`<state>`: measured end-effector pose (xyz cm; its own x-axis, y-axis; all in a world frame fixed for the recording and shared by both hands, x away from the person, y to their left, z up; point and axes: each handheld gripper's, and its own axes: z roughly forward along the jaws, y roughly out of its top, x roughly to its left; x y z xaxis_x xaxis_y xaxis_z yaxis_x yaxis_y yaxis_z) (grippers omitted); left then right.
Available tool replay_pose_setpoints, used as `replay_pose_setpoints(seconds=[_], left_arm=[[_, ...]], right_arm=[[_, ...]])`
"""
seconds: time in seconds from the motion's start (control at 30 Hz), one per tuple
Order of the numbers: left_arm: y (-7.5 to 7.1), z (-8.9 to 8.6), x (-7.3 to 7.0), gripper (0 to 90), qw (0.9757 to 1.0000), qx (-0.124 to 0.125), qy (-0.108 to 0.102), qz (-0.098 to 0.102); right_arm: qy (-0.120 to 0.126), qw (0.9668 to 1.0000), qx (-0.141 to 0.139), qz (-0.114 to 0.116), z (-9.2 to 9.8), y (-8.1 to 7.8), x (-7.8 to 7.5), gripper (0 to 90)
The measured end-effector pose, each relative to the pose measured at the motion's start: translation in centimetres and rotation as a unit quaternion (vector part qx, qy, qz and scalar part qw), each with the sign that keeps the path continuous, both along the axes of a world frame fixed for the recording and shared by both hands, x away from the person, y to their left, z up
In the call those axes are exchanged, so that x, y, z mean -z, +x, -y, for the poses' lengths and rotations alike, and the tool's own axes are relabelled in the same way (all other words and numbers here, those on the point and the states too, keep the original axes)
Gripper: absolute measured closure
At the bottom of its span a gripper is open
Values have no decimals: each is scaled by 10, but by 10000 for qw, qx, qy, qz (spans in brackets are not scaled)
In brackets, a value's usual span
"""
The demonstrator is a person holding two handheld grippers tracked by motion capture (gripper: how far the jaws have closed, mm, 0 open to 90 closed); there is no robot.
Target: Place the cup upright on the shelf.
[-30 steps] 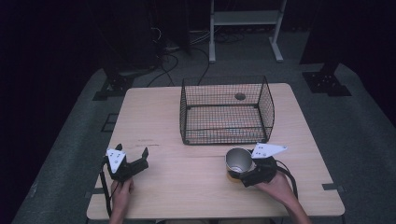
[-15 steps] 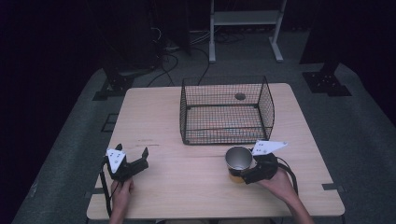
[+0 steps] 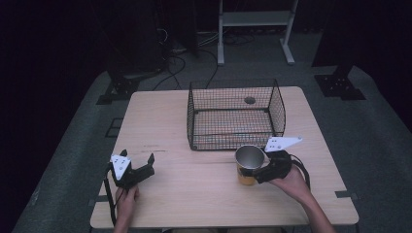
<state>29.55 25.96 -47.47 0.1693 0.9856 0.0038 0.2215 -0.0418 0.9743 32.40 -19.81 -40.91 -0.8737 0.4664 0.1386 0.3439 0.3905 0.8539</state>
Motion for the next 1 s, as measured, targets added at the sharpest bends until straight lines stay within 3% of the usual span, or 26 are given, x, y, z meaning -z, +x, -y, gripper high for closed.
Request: replay_pose_setpoints(seconds=[0.37,0.77,1.0], left_arm=[[0,0,0,8,10000,1,-9,6],[0,0,0,8,10000,-12,-18,-6],[0,0,0,8,10000,-9,-25,0]], right_arm=[[296,9995,-69,-73,3,20,-27,125],[355,9992,-160,-48,1,40,-59,125],[383,9991,-154,-85,1,54,-70,125]])
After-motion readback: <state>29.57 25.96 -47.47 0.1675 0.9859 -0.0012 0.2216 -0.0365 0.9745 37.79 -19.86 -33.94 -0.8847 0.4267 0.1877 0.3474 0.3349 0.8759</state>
